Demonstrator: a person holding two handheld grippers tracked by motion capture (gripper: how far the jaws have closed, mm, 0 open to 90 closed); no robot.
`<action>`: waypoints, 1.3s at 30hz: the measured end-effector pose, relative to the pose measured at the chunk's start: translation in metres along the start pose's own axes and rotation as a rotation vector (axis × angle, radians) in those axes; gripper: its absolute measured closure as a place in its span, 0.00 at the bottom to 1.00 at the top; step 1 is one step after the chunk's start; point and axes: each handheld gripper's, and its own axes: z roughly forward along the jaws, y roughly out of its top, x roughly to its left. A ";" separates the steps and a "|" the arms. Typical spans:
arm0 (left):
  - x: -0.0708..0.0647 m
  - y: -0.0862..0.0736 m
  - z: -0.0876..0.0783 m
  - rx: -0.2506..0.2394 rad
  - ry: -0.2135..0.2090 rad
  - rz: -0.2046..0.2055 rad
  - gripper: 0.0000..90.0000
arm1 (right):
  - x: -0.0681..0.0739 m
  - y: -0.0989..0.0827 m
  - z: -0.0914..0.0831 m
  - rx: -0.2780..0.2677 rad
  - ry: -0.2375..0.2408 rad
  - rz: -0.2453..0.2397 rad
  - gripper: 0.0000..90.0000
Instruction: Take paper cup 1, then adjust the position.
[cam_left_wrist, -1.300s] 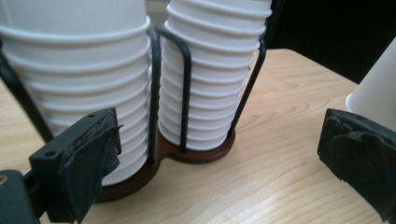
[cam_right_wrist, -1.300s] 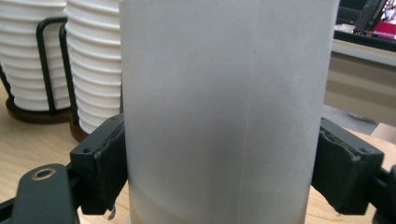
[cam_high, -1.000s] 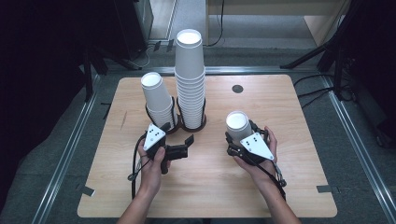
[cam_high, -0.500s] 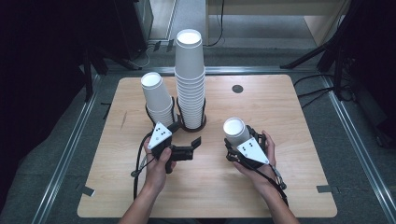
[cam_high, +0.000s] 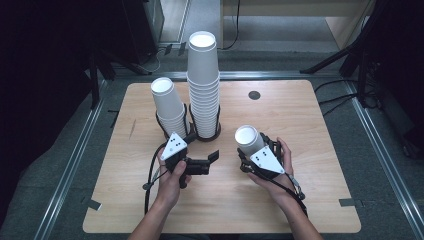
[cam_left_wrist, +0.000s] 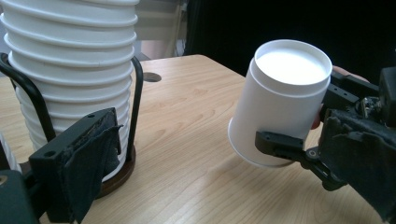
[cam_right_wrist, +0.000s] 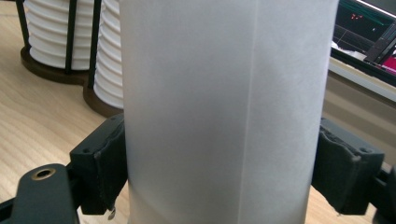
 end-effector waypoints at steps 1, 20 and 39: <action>0.000 0.000 0.000 0.002 -0.007 -0.002 0.00 | 0.002 0.000 0.001 0.001 0.004 -0.003 0.17; -0.013 0.006 -0.007 0.022 -0.097 0.024 0.00 | 0.022 0.006 0.003 -0.012 0.021 -0.129 0.17; -0.015 0.012 -0.014 0.036 -0.133 0.037 0.00 | 0.037 0.010 0.001 -0.029 0.048 -0.213 0.17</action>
